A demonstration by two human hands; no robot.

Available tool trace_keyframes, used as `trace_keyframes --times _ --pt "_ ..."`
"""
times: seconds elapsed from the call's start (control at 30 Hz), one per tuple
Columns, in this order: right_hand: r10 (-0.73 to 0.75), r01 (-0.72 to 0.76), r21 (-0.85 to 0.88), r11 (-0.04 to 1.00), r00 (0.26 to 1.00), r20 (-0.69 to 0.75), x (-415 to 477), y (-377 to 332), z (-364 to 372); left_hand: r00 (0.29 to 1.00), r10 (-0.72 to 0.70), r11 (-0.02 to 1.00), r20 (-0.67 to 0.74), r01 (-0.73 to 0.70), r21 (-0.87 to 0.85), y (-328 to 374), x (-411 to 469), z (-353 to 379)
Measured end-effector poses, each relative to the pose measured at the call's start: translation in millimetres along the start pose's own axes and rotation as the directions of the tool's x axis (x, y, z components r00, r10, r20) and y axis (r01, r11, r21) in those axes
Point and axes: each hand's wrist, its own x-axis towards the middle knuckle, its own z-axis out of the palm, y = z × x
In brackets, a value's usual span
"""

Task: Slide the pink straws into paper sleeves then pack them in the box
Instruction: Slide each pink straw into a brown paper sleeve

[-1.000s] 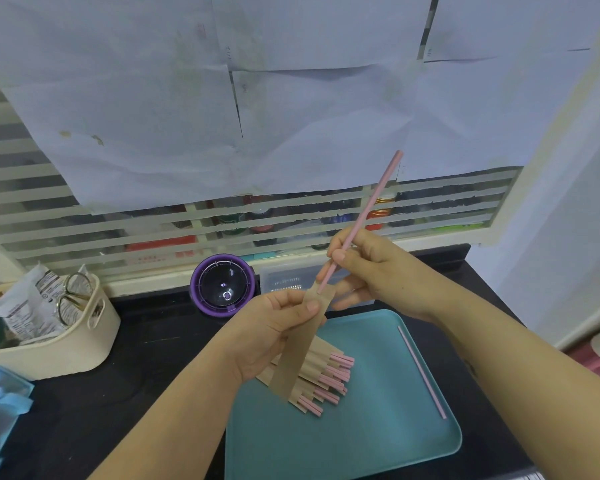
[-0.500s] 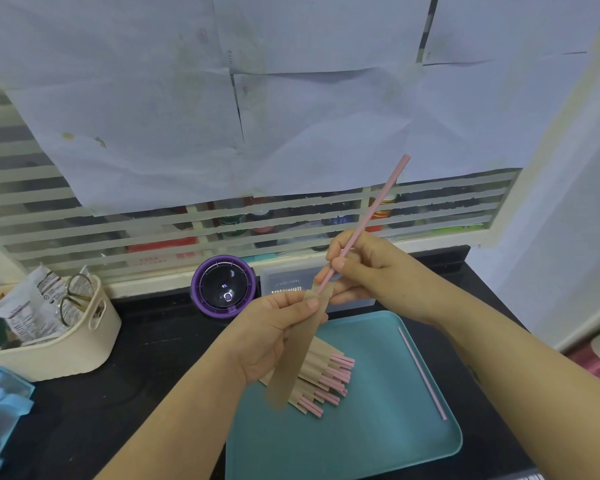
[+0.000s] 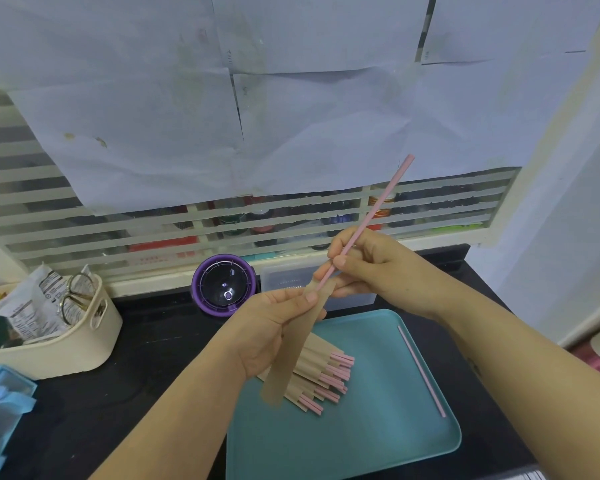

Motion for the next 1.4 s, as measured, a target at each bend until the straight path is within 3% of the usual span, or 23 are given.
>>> trace_keyframes --times 0.9,1.1,1.4 --pt "-0.028 0.018 -0.132 0.991 0.997 -0.073 17 6 -2 0.999 0.042 0.983 0.006 -0.042 0.177 0 4 -1" --pt "0.052 -0.06 -0.053 0.997 0.989 -0.136 20 14 -4 0.999 0.054 0.982 -0.004 -0.052 0.181 1 3 -1" --pt "0.146 -0.172 -0.112 0.979 0.968 -0.206 28 27 2 0.99 0.136 0.964 -0.037 -0.124 0.236 -2 2 1"
